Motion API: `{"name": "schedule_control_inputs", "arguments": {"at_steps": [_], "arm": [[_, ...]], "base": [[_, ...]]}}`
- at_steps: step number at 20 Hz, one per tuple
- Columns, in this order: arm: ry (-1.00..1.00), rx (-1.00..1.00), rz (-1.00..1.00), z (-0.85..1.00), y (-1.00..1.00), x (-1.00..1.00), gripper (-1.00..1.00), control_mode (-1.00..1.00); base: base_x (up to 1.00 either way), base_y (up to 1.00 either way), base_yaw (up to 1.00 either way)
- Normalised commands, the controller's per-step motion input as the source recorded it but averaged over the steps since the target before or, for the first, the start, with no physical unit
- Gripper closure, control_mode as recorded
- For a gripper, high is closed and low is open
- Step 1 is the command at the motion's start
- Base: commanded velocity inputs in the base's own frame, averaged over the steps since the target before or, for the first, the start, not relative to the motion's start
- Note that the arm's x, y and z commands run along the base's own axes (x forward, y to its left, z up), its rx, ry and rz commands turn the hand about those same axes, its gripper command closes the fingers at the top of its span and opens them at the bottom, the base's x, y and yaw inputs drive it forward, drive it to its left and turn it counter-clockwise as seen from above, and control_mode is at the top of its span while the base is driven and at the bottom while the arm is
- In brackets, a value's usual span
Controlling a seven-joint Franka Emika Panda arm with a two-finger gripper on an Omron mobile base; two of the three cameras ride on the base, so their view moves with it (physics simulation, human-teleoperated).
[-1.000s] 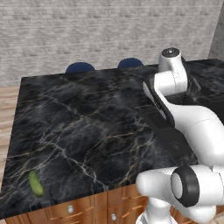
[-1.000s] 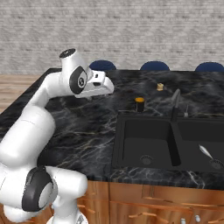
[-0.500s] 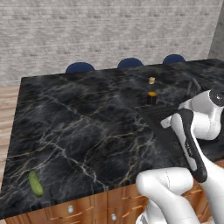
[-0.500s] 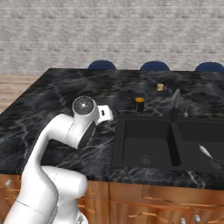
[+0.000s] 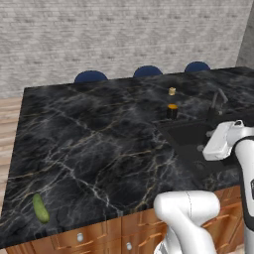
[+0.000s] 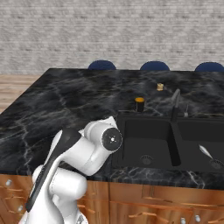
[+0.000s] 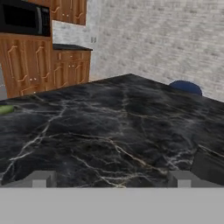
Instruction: Open the cabinet directly in front. Then move the liquor and the mug to the dining counter with the candle on it.
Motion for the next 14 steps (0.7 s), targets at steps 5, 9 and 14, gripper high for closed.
{"name": "schedule_control_inputs", "arguments": {"at_steps": [5,9,14], "arm": [[-0.01,-0.03,0.02,0.01,0.12,-0.02,-1.00,-1.00],[0.00,0.00,0.00,0.00,0.00,0.00,-1.00,1.00],[0.00,0.00,0.00,0.00,0.00,0.00,-1.00,1.00]], "base": [[0.00,0.00,0.00],[0.00,0.00,0.00],[-0.64,0.00,0.15]]}}
